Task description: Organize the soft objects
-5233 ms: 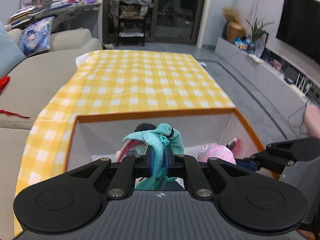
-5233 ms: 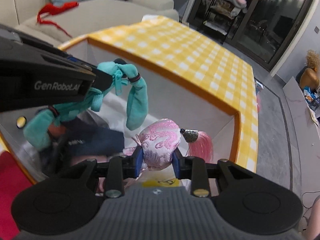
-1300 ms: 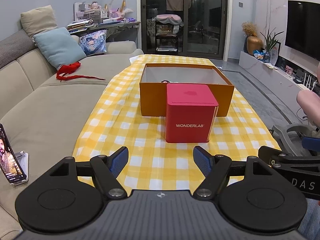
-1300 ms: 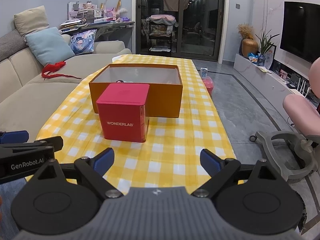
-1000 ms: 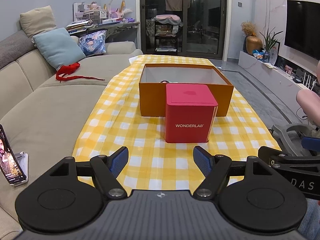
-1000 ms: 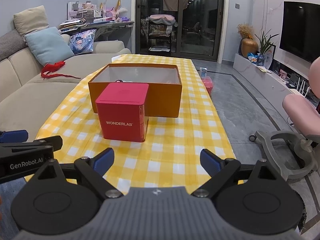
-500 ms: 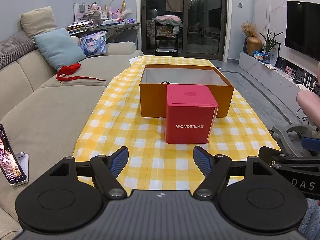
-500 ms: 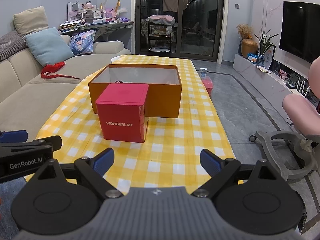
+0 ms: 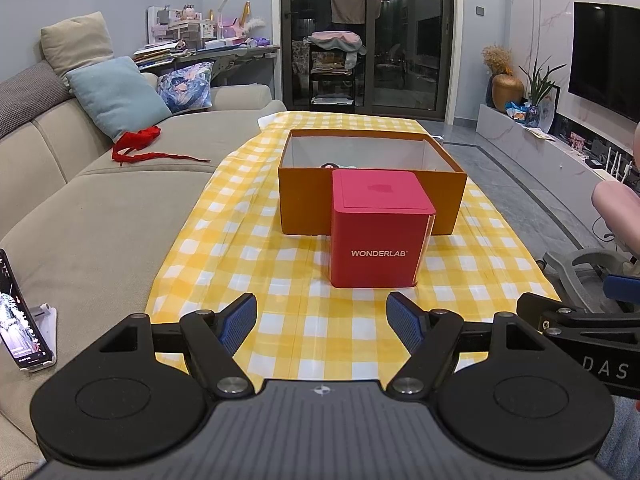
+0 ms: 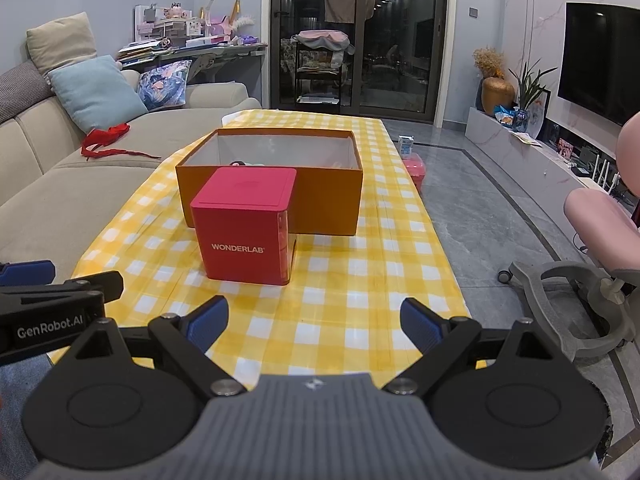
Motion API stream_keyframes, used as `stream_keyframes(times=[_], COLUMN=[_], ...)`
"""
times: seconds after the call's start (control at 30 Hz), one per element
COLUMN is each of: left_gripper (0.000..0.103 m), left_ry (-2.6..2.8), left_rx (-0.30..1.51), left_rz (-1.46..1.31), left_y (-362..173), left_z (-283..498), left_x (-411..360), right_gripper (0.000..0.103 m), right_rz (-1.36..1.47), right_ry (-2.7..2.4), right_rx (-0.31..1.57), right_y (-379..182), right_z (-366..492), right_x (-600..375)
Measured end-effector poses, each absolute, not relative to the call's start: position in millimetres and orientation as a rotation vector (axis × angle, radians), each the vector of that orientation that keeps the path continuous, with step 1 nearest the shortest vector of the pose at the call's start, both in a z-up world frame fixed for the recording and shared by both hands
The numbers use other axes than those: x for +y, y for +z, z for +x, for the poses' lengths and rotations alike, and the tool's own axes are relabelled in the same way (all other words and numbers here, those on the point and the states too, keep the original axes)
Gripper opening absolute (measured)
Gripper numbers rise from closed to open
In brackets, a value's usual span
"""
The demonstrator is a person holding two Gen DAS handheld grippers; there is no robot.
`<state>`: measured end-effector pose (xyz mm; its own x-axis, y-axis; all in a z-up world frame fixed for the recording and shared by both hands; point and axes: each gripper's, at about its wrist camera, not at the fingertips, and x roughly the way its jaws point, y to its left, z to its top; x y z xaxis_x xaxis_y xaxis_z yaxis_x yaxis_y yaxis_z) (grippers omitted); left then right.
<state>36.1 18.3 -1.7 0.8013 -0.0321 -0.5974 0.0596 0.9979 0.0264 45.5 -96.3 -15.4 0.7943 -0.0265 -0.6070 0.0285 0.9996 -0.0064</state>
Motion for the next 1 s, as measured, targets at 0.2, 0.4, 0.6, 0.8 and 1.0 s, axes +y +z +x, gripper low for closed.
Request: stream_keyframes(times=[0.2,0.4,0.6,0.8,1.0], left_gripper=[0.087,0.087,0.087,0.087,0.087], left_ry=[-0.049,-0.048,-0.048,-0.051,-0.049], left_rx=[0.639,0.640,0.641,0.639,0.640], left_rz=[0.042,0.042,0.041,0.040,0.040], left_y=[-1.6,-1.0,-0.9,-0.4,-0.1], left_z=[36.3,36.4,36.8,35.9,36.6], left_x=[18.6,18.2,18.5,17.9,17.9], right_gripper=[0.091,0.091,0.091,0.091,0.091], right_rz=[0.003,0.003,0.006,0.005,0.004], right_ry=[-0.031,-0.031,-0.035,-0.036,-0.036], right_rx=[0.653,0.654,0.655,0.656,0.656], right_y=[-15.4,-15.2,-15.6,-15.8,-16.0], right_z=[45.5,45.5,45.4,45.4,45.5], right_x=[-95.8,-95.9,-96.2,-96.2,-96.3])
